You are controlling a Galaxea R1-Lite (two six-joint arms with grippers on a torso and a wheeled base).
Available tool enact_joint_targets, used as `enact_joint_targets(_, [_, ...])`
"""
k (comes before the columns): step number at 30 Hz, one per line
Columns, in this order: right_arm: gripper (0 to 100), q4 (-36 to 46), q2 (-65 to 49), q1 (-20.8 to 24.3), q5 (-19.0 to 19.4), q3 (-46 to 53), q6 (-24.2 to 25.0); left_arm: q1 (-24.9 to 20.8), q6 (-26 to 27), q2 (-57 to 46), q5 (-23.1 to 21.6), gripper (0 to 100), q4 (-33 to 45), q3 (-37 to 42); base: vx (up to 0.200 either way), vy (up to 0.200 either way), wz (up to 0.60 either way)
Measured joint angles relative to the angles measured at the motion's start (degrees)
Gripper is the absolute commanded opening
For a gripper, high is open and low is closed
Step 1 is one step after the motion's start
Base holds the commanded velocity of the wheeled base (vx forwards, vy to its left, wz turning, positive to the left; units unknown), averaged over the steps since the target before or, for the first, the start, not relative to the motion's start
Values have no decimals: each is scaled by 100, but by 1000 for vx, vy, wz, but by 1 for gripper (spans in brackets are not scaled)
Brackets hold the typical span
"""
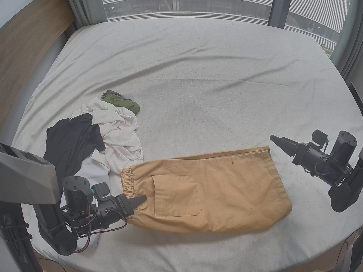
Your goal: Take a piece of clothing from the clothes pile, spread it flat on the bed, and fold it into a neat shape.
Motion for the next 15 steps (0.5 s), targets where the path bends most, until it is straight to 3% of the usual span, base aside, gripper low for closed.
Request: enact_joint_targets(15, [100,0,-20,-26,2,-10,12,491,124,-364,-30,0,0,414,0,0,0])
